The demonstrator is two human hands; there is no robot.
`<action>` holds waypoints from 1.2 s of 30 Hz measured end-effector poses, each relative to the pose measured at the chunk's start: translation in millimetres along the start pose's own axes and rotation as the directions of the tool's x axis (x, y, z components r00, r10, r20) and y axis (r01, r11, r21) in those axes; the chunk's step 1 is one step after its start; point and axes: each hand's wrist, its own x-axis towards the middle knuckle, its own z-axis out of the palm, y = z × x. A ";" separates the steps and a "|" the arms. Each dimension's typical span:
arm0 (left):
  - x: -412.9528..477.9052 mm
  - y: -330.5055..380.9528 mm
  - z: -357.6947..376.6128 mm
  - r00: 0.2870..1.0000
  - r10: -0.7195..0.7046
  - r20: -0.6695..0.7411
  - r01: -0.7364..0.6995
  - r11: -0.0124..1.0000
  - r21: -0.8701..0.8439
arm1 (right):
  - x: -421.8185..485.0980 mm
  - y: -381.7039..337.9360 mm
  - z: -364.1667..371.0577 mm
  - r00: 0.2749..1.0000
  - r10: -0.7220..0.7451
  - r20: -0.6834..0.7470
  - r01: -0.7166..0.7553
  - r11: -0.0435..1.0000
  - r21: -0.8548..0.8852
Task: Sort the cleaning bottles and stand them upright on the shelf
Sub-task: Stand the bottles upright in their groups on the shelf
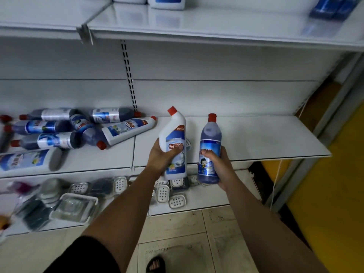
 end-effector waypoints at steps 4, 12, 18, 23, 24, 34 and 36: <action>13.5 1.8 -1.4 0.999 0.034 -0.012 -0.033 0.997 0.072 | 10.4 6.7 3.0 1.000 0.011 0.012 -0.012 0.999 0.034; 38.6 16.4 -10.9 0.996 0.074 -0.059 -0.070 0.996 0.056 | 28.6 -2.7 11.4 1.000 -0.021 0.022 0.019 0.995 0.096; 30.1 41.4 -7.8 0.996 0.059 -0.061 -0.064 0.995 -0.080 | 25.4 -13.7 15.8 0.999 -0.047 0.025 0.043 0.990 0.134; 5.2 60.0 -6.9 1.000 0.003 -0.029 -0.007 0.992 -0.127 | 4.4 -31.2 18.1 0.997 -0.062 0.050 0.054 0.987 0.153; -1.9 64.9 -6.7 1.000 0.000 -0.020 -0.002 0.993 -0.119 | -0.5 -35.2 17.7 0.996 -0.065 0.056 0.056 0.986 0.155; -82.9 120.6 12.0 1.000 0.029 -0.010 -0.030 0.994 -0.105 | -65.2 -87.4 6.5 0.974 -0.180 0.140 0.157 0.975 0.160; -100.3 132.1 17.6 0.999 0.044 -0.024 -0.047 0.991 -0.127 | -80.4 -97.2 2.6 0.964 -0.208 0.167 0.181 0.969 0.166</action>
